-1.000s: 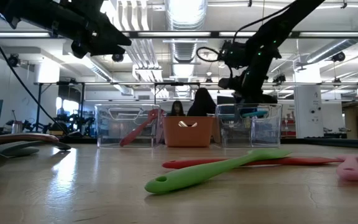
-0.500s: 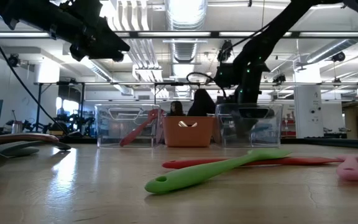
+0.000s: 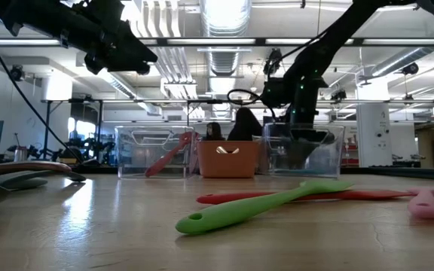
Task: Pick & Place Kitchen Items
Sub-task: Put the blue spatula into the right transparent bin, then put the brown serving spoon into the left transparent bin
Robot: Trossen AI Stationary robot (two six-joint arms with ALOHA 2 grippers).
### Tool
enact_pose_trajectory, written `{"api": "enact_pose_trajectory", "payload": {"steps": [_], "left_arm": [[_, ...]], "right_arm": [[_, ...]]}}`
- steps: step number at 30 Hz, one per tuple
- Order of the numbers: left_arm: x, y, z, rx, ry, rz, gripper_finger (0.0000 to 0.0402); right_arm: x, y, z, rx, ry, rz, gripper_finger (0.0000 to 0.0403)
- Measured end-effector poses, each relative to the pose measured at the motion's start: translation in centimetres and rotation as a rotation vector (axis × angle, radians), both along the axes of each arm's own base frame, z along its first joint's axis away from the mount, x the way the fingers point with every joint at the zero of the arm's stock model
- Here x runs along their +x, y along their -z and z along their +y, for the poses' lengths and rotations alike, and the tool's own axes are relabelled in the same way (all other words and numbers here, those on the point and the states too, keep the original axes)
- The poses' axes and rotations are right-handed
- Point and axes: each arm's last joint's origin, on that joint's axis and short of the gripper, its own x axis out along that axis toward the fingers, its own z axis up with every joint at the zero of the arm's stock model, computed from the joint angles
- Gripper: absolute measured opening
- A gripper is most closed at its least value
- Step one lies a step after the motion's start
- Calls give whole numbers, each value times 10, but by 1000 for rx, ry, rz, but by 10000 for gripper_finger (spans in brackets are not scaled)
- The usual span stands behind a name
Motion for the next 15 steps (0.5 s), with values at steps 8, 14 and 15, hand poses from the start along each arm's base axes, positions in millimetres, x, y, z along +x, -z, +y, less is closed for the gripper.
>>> {"api": "enact_pose_trajectory", "payload": {"steps": [8,14,15], "left_arm": [[0,0,0,-4,-1,-2,245],[0,0,0,-27,-6,-16,245],[0,0,0,-36,-8,-22,245]], "right_arm": [[7,-11,1,-15,-26,-40,125],[7,-40,6,-78,-65,-108,131],[7,-46,7,-93,-67,-119,131]]}}
